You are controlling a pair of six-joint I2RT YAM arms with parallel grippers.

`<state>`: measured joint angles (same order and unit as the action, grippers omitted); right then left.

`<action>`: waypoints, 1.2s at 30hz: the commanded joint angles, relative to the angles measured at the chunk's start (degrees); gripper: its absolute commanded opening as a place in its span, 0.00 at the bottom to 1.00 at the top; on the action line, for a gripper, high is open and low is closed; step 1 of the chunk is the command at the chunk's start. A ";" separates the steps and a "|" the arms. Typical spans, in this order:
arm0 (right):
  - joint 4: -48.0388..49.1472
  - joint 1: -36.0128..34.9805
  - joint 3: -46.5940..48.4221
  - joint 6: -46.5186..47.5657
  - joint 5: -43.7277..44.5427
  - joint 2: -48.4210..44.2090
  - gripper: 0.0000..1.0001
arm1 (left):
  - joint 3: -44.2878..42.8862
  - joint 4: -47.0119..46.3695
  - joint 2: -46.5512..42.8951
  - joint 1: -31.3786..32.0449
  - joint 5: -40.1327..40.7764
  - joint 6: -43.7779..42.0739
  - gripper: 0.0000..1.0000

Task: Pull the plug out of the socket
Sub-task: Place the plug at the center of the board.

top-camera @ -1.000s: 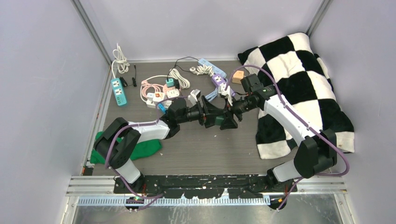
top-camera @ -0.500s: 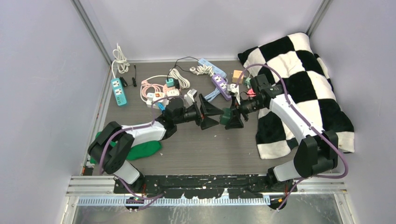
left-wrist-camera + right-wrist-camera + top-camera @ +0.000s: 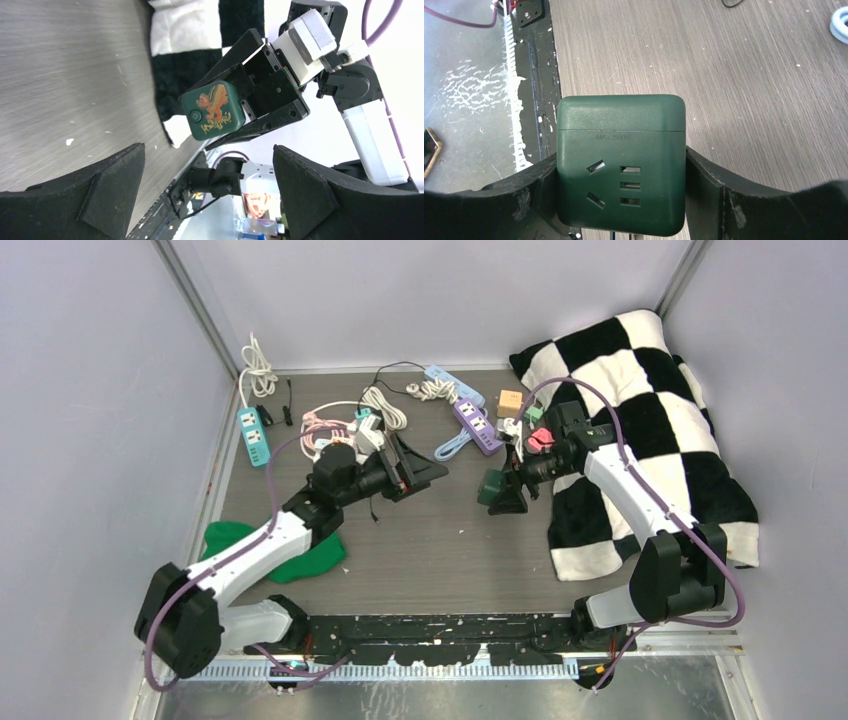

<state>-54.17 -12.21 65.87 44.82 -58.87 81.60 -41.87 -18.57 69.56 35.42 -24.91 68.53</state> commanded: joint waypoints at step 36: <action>36.78 4.41 12.93 -41.58 46.48 23.11 0.04 | 5.28 15.65 -12.34 -18.10 18.51 -11.16 1.00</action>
<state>-21.85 -7.94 71.66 5.10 -14.94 100.73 -33.52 -3.46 57.10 18.50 -7.62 59.29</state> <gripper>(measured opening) 0.712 0.996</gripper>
